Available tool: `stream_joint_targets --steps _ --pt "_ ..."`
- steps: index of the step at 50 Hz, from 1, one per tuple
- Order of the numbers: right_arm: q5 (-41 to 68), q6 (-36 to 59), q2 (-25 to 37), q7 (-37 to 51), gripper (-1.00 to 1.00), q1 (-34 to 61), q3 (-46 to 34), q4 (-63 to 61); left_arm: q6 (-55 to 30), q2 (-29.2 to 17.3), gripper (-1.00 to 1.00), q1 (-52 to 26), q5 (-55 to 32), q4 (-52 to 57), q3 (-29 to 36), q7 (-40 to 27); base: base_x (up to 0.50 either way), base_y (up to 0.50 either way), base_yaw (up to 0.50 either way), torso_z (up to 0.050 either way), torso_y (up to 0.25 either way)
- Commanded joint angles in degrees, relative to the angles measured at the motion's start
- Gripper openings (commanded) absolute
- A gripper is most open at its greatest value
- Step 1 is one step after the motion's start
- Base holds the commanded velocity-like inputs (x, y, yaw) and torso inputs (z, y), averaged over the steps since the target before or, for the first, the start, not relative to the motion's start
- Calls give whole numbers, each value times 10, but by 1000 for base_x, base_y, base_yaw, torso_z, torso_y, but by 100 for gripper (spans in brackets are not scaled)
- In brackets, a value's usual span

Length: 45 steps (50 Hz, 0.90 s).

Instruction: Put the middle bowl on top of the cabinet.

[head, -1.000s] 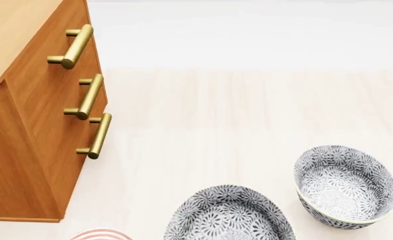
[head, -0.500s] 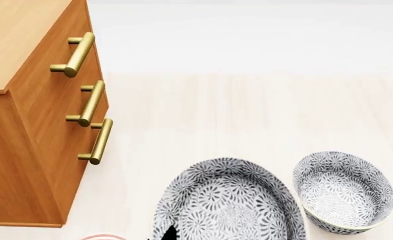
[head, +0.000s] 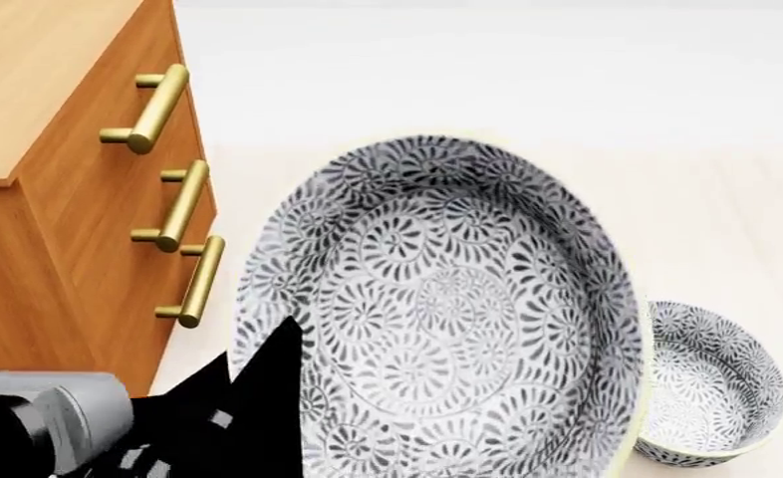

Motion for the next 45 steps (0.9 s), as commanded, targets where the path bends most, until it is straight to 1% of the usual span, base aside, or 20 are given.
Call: stream_joint_targets --steps 1,5,6,10,15,18,19,26,29,31,32,33,34,39,45 --pt "-25 6 -4 11 100 4 -20 -6 -51 -23 -100 -223 -255 90 -61 -199 0 0 0 0 0" --pt "-35 11 -6 18 100 6 -30 -11 -33 -22 -100 -316 -343 94 -76 -266 0 0 0 0 0" --pt "-42 15 -7 21 100 8 -36 -16 -23 -20 -100 -340 -373 89 -80 -274 0 0 0 0 0" --pt "-59 30 -6 30 100 15 -51 -25 -20 -35 -100 -393 -417 69 -81 -294 0 0 0 0 0" --pt "-78 46 -5 42 100 21 -67 -36 8 -72 -100 -473 -481 36 -69 -301 0 0 0 0 0" --pt "-82 51 -3 48 100 22 -72 -40 31 -81 -100 -495 -540 6 -61 -297 0 0 0 0 0" --pt "-84 54 -2 50 100 24 -73 -41 32 -82 -100 -504 -561 -8 -62 -285 0 0 0 0 0" --pt "-88 61 6 59 100 24 -78 -46 -2 -107 -100 -566 -595 -76 -41 -272 0 0 0 0 0" --pt "-83 57 10 60 100 19 -75 -45 -18 -120 -100 -620 -609 -112 -32 -288 0 0 0 0 0" --pt "-79 52 12 61 100 15 -72 -42 -15 -124 -100 -643 -621 -127 -33 -290 0 0 0 0 0" --pt "-75 45 13 60 100 11 -69 -39 -8 -131 -100 -653 -626 -133 -22 -300 0 0 0 0 0" --pt "-74 43 13 60 100 10 -68 -38 -9 -133 -100 -664 -635 -145 -20 -294 0 0 0 0 0" --pt "-74 42 14 60 100 10 -69 -36 7 -144 -100 -676 -641 -153 0 -302 0 0 0 0 0" --pt "-73 42 17 62 100 7 -68 -38 21 -151 -100 -709 -651 -243 9 -281 0 0 0 0 0" --pt "-74 41 22 63 100 8 -69 -34 50 -150 -100 -732 -663 -327 15 -289 0 0 0 0 0"
